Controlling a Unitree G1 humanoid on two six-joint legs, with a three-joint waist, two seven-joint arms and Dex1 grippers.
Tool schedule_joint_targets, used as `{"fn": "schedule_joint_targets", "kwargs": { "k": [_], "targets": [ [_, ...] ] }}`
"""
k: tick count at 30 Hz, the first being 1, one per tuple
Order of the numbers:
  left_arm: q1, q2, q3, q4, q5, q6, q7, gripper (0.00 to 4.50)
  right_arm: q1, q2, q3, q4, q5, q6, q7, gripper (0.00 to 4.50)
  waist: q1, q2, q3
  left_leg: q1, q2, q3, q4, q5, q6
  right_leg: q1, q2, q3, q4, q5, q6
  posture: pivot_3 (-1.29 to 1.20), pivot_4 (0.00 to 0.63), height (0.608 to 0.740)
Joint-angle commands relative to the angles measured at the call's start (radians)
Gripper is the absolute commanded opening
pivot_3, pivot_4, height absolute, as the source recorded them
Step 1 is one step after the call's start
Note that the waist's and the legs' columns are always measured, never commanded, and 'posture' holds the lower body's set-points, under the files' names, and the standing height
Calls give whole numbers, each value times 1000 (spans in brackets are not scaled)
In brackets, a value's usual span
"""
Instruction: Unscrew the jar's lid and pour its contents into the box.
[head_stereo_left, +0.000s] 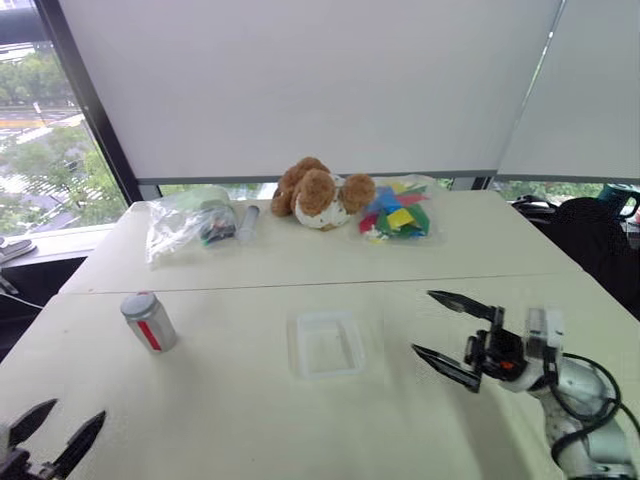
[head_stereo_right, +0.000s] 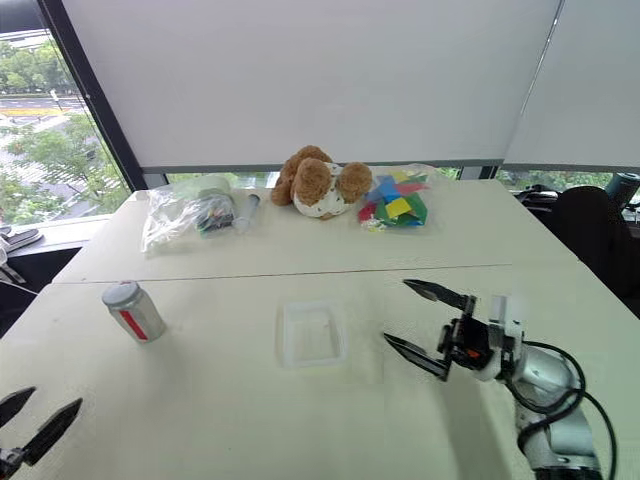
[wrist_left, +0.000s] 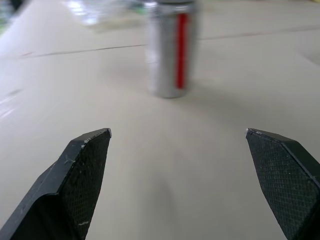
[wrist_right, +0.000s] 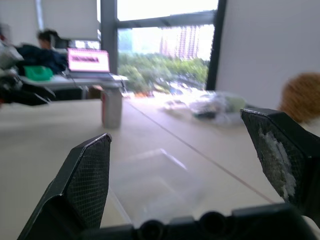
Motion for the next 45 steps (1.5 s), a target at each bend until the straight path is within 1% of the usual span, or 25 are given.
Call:
{"fn": "schedule_joint_targets", "kwargs": {
  "k": [1, 4, 7, 11, 12, 15, 21, 25, 30, 39, 45],
  "targets": [
    [29, -85, 47, -67, -32, -14, 92, 4438, -45, 19, 17, -64, 44, 24, 8, 4500, 5, -1, 0, 0, 0, 0, 1, 0, 0, 0, 0, 0, 0, 0, 0, 0, 150, 740],
    [33, -128, 15, -147, -19, -8, 142, 4438, -53, 14, 26, -63, 44, 32, 34, 4500, 22, -4, -2, 0, -1, 0, 2, -2, -3, 1, 0, 0, 0, 0, 0, 0, 150, 740],
    [-9, -116, -34, -233, -13, 43, 204, 4438, -50, 7, 20, -47, 46, 36, 54, 4500, 28, -5, -2, 0, -1, -1, 3, -2, -3, 2, 0, -1, 0, 0, 0, 0, 150, 740],
    [-129, -94, -103, -288, 65, 101, 337, 4438, -47, 9, 16, -22, 37, 33, 72, 4500, 23, -4, -3, 0, -1, -1, 3, -1, -3, 2, 1, -2, 0, 0, -1, 0, 150, 740],
    [-148, -93, -113, -294, 74, 111, 356, 4438, -48, 10, 16, -20, 36, 33, 74, 4500, 21, -4, -3, 1, -1, -1, 3, -1, -3, 2, 3, -2, 0, 1, -1, 0, 150, 740],
    [-248, -77, -182, -288, 158, 173, 452, 4438, -52, 14, 12, -5, 31, 28, 76, 4500, 15, -3, -3, 1, -1, 1, 2, 0, 0, 1, 3, -1, 1, 1, 0, 0, 150, 740],
    [-399, -81, -268, -231, 272, 228, 561, 4438, -47, 18, 12, 5, 26, 23, 81, 4500, 20, -3, -3, 2, -1, 0, 2, 1, -2, -1, 4, -1, 8, 1, 0, 0, 150, 740],
    [-463, -96, -306, -179, 336, 229, 612, 4438, -39, 20, 11, 5, 23, 21, 79, 4500, 21, -3, -3, 2, -1, 0, 3, 1, -2, -1, 5, -1, 8, 1, -1, 0, 150, 740],
    [-521, -118, -354, -130, 388, 202, 626, 4438, -25, 23, 13, -4, 21, 19, 76, 4500, 21, -3, -3, 2, -1, 0, 3, 2, -2, -1, 5, -1, 8, 2, 2, 0, 150, 740],
    [-619, -132, -369, -30, 441, 172, 646, 4438, -18, 23, 20, -23, 20, 32, 57, 4500, 21, -3, -3, 2, -1, 0, 3, 2, -2, -1, 5, -1, 8, 3, 2, 0, 150, 740],
    [-703, -126, -388, 111, 471, 102, 629, 4438, -28, 22, 25, -21, 16, 36, 45, 4500, 22, -3, -3, 2, -1, 0, 3, 2, -3, -1, 5, -1, 9, 3, 3, 0, 150, 740]
  ]
}}
